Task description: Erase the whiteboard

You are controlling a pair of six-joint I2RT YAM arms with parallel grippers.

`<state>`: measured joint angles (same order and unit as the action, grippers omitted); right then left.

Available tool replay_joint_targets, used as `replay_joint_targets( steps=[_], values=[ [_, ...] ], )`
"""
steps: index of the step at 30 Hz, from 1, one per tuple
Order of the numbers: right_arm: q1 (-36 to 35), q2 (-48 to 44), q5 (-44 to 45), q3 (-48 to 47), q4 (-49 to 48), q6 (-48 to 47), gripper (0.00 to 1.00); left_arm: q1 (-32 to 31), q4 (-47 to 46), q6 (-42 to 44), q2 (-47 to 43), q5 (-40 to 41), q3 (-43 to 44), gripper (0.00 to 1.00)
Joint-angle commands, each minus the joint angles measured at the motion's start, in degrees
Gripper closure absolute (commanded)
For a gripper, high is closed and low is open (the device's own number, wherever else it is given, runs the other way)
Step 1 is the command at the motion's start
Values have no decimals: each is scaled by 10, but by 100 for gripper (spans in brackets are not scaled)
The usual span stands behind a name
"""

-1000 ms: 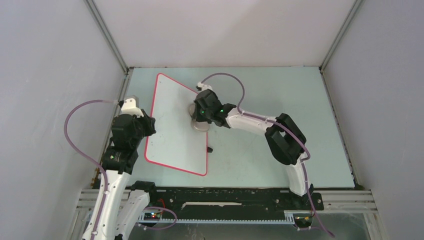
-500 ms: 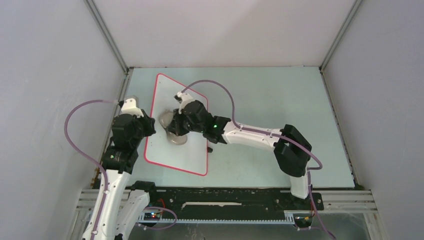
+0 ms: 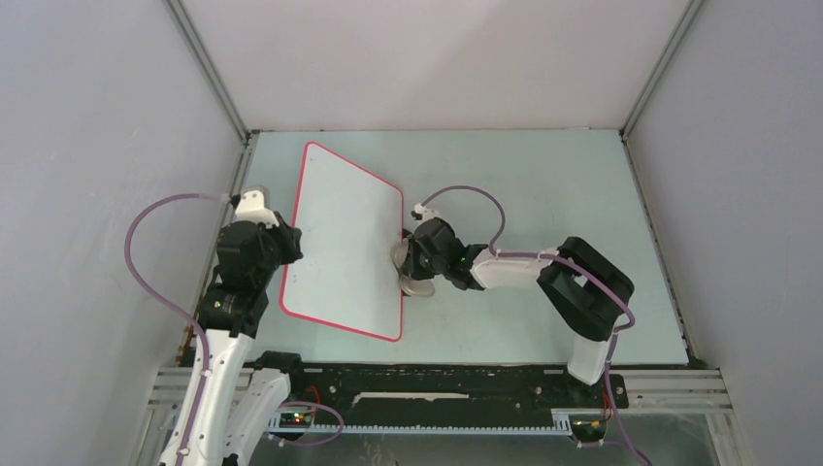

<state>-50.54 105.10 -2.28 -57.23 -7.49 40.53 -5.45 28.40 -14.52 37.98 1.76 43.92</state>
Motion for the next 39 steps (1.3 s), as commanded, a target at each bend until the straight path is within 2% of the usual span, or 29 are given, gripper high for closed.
replay_joint_targets(
  steps=[1, 8, 12, 16, 20, 30, 36, 39],
  values=[
    [-44, -29, 23, -12, 30, -19, 100, -8, 29, 1, 10, -26, -10, 100],
    [-149, -35, 69, -164, 115, -73, 100, -7, 31, 0, 11, -22, -10, 100],
    [-208, -50, 48, -199, 105, -89, 100, -8, 31, 0, 11, -21, -11, 100],
    [-228, -52, 32, -200, 106, -89, 100, -8, 32, 0, 10, -19, -11, 100],
    [-225, -36, 40, -167, 126, -75, 100, -7, 32, 0, 7, -19, -10, 100],
    [-191, -72, 68, 74, 96, 13, 100, -8, 30, -1, 5, -26, -11, 100],
    [-180, -84, 75, 94, 83, 14, 100, -7, 30, -1, 5, -26, -10, 100],
    [-178, -89, 64, 70, 56, 6, 100, -7, 31, -1, 6, -24, -11, 100]
  ],
)
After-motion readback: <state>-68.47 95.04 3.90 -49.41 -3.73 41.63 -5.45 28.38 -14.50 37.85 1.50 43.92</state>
